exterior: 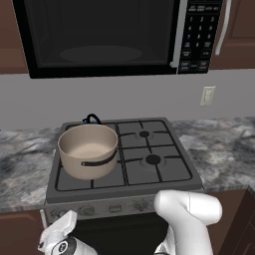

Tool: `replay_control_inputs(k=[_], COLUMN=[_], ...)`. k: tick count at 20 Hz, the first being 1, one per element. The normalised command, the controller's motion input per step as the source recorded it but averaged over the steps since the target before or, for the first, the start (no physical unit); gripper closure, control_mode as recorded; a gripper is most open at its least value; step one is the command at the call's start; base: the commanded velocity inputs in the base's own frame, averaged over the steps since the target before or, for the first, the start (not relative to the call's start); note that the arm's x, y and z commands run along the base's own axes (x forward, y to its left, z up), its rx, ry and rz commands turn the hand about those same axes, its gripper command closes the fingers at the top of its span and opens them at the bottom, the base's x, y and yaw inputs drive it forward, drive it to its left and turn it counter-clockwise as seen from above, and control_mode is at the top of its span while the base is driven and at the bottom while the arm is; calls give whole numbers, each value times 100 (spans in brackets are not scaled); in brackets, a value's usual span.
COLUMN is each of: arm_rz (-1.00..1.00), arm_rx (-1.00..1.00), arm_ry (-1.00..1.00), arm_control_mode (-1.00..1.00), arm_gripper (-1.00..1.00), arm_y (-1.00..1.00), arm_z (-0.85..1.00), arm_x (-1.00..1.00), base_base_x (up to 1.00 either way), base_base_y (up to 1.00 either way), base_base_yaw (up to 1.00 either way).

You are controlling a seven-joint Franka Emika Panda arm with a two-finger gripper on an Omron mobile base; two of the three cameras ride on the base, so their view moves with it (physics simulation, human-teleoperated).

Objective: Pick the kettle from the cabinet and place it on a stove burner. Then pick the pot from the counter and place it on another stove burner. Finally, turn both burners on.

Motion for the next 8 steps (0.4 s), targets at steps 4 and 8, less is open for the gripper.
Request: replay_control_inputs(k=[4, 8], arm_rz=[0, 0], arm_rx=[-26, -26], arm_ry=[5, 6], arm_control_mode=[-100, -100], arm_gripper=[100, 100], arm_y=[0, 0], arm_z=[0, 0], arm_x=[-6, -6], base_base_x=[0, 0], base_base_y=[0, 0], base_base_yaw=[0, 0])
